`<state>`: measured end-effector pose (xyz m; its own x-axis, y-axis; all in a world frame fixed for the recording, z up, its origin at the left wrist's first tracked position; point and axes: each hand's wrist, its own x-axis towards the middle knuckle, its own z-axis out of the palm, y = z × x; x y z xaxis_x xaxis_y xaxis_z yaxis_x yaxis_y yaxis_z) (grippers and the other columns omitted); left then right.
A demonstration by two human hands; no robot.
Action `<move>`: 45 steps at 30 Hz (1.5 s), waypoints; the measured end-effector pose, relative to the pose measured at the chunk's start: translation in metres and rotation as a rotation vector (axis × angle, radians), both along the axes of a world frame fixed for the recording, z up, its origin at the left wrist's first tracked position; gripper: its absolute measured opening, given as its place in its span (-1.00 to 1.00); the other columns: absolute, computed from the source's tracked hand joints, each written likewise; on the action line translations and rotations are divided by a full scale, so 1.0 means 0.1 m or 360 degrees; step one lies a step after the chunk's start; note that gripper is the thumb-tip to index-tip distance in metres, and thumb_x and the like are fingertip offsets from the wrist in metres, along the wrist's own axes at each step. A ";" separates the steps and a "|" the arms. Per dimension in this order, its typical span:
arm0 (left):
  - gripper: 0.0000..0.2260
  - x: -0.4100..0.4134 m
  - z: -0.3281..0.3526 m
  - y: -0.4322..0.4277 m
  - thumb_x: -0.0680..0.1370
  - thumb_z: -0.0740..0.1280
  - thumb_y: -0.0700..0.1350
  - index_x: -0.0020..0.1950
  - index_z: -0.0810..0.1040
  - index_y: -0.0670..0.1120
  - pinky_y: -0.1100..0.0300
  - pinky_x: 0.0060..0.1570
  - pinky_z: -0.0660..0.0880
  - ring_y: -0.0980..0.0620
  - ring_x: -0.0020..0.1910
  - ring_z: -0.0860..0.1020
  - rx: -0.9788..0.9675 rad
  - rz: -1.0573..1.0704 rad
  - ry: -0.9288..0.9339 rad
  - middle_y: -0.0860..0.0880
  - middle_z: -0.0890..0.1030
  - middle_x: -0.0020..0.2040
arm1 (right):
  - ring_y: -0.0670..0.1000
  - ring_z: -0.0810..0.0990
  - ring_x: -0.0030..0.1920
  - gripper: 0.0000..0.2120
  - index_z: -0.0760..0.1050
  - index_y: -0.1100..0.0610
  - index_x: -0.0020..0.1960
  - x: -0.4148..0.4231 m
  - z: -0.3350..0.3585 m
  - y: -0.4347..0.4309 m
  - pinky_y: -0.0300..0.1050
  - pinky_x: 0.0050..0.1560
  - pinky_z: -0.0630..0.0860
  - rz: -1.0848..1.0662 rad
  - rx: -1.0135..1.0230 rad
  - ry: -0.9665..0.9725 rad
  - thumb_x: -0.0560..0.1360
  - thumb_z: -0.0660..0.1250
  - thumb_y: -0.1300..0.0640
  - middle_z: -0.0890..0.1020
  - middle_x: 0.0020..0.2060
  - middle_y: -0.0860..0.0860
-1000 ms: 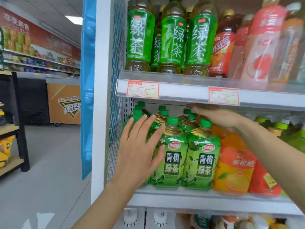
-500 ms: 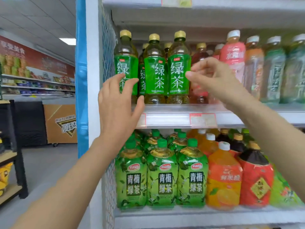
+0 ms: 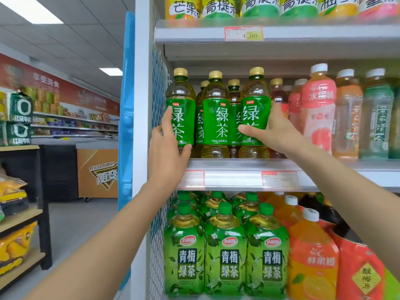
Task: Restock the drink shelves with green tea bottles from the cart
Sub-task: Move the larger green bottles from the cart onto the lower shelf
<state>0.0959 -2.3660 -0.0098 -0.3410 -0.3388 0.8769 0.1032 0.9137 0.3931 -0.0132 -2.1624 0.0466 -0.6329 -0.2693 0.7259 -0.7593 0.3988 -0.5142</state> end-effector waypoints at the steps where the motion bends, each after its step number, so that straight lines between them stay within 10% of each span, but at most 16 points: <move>1: -0.22 -0.01 0.01 0.00 0.54 0.39 -0.13 0.58 -0.05 -0.01 0.09 0.14 0.38 -0.13 0.23 0.46 0.0056 -0.0018 -0.0024 -0.18 0.42 0.37 | 0.10 0.32 0.39 -0.15 0.09 0.15 0.48 0.09 -0.01 -0.04 0.01 0.36 0.33 -0.0168 -0.0049 0.0253 0.39 0.45 -0.13 0.36 0.36 0.09; 5: -0.27 -0.02 0.01 -0.03 0.56 0.36 -0.06 0.57 -0.02 -0.14 0.04 0.19 0.38 -0.15 0.30 0.45 0.0178 -0.0035 -0.0109 -0.16 0.42 0.40 | 0.07 0.35 0.28 -0.40 0.25 0.19 0.38 0.40 -0.05 -0.29 -0.15 0.31 0.28 -0.0258 -0.0342 0.0974 0.45 0.39 0.04 0.37 0.27 0.12; 14: -0.31 -0.01 0.00 -0.08 0.53 0.38 0.03 0.53 0.10 -0.14 0.03 0.22 0.37 -0.12 0.34 0.39 0.0096 0.0000 -0.0115 -0.15 0.38 0.40 | 0.24 0.51 0.19 -0.18 -0.24 0.26 0.54 0.41 -0.12 -0.80 0.04 0.09 0.45 -0.0278 0.0324 0.0232 0.57 0.27 0.07 0.47 0.26 0.28; 18: -0.31 0.01 -0.01 -0.07 0.56 0.32 -0.03 0.57 0.03 -0.14 0.07 0.22 0.33 -0.12 0.32 0.40 0.0076 -0.0058 -0.0167 -0.17 0.37 0.39 | 0.24 0.49 0.23 -0.23 -0.04 0.31 0.50 0.39 -0.01 -0.83 -0.01 0.05 0.43 -0.0262 0.0290 0.0062 0.54 0.33 0.02 0.46 0.27 0.26; 29: -0.31 -0.03 -0.06 -0.10 0.53 0.39 -0.03 0.54 0.10 -0.13 0.01 0.21 0.40 -0.13 0.31 0.43 0.0104 -0.0022 -0.0067 -0.13 0.41 0.37 | 0.19 0.45 0.29 -0.16 0.13 0.26 0.44 0.44 -0.12 -0.83 0.02 0.16 0.45 -0.0204 0.0234 0.0260 0.42 0.37 -0.23 0.40 0.32 0.20; 34: -0.26 -0.02 -0.11 0.01 0.56 0.32 0.07 0.59 -0.04 -0.04 -0.07 0.49 0.10 -0.15 0.55 0.05 -0.0218 0.0061 -0.0004 -0.17 0.03 0.58 | 0.11 0.35 0.33 -0.26 0.16 0.14 0.47 0.46 -0.10 -0.26 0.07 0.31 0.37 -0.0428 -0.0164 0.0812 0.45 0.37 -0.13 0.36 0.33 0.12; 39: -0.34 -0.06 -0.11 0.12 0.57 0.24 0.16 0.58 -0.03 0.17 -0.30 0.46 -0.11 -0.12 0.57 -0.18 -0.0444 0.0121 -0.0109 -0.02 -0.18 0.60 | 0.20 0.36 0.37 -0.09 0.00 0.19 0.47 0.17 -0.18 0.04 0.10 0.35 0.32 -0.0290 -0.0059 -0.0076 0.38 0.48 -0.08 0.34 0.39 0.19; 45: -0.40 -0.10 -0.14 0.10 0.58 0.21 0.19 0.57 0.04 0.19 -0.35 0.46 -0.04 -0.10 0.56 -0.26 -0.0419 0.0052 -0.0159 0.00 -0.20 0.60 | 0.08 0.56 0.10 -0.44 0.28 0.14 0.30 0.18 -0.23 -0.07 -0.04 0.04 0.47 -0.0181 0.0006 -0.0011 0.45 0.43 -0.06 0.60 0.12 0.05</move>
<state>0.0863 -2.3562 -0.0241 -0.4229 -0.1159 0.8987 0.0447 0.9879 0.1484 0.0045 -2.1694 0.0236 -0.6644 -0.1982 0.7206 -0.7056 0.4844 -0.5173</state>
